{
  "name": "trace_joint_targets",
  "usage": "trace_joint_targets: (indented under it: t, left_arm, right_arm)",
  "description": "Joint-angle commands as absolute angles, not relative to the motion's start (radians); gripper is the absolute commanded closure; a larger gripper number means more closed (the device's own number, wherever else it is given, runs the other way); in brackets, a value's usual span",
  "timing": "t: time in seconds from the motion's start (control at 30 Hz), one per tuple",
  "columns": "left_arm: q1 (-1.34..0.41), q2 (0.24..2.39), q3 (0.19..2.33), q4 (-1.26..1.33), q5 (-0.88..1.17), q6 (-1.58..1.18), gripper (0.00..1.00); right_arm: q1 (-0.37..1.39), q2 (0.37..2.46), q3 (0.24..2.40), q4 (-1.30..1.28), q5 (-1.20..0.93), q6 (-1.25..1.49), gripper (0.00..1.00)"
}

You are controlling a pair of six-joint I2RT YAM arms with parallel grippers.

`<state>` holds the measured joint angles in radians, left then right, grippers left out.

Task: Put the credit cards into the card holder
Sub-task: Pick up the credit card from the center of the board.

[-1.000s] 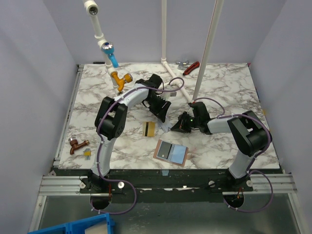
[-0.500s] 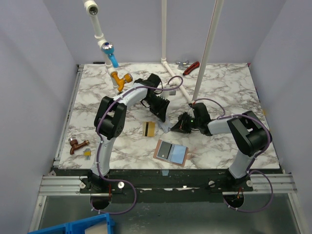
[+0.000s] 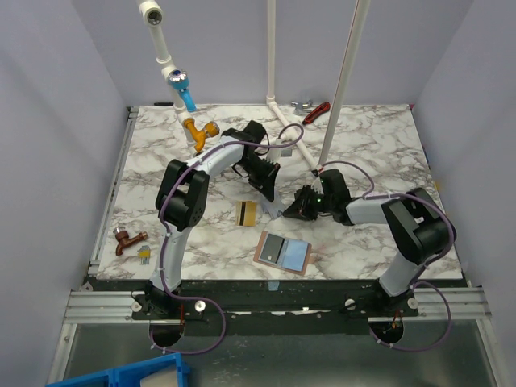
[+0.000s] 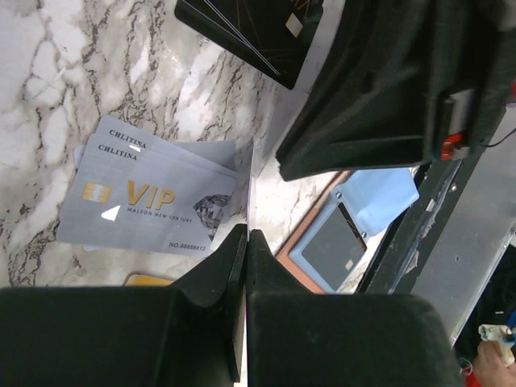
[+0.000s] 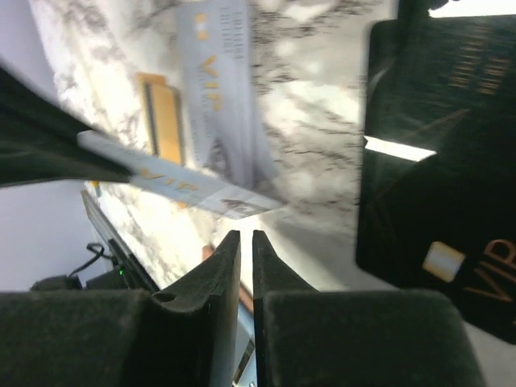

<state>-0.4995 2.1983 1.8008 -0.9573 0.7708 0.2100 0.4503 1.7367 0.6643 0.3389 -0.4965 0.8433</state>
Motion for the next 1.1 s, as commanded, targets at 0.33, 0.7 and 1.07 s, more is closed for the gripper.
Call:
trace_joint_targets:
  t: [0.33,0.7,1.07]
  left_arm:
    - [-0.516,2.047,1.754,-1.141,0.990,0.451,1.00]
    - [-0.577,1.946,1.687,-1.240,1.064,0.562,1.00]
    - [-0.609,1.930,1.740,-1.322,1.094,0.599,1.00]
  right_arm:
    - [0.442,1.309,0.722,0.039,-0.598,0.564,0.60]
    - [0.441,1.190,0.620,0.146,-0.785,0.560,0.59]
    - [0.441,1.101,0.514,0.248,-0.836,0.628,0.59]
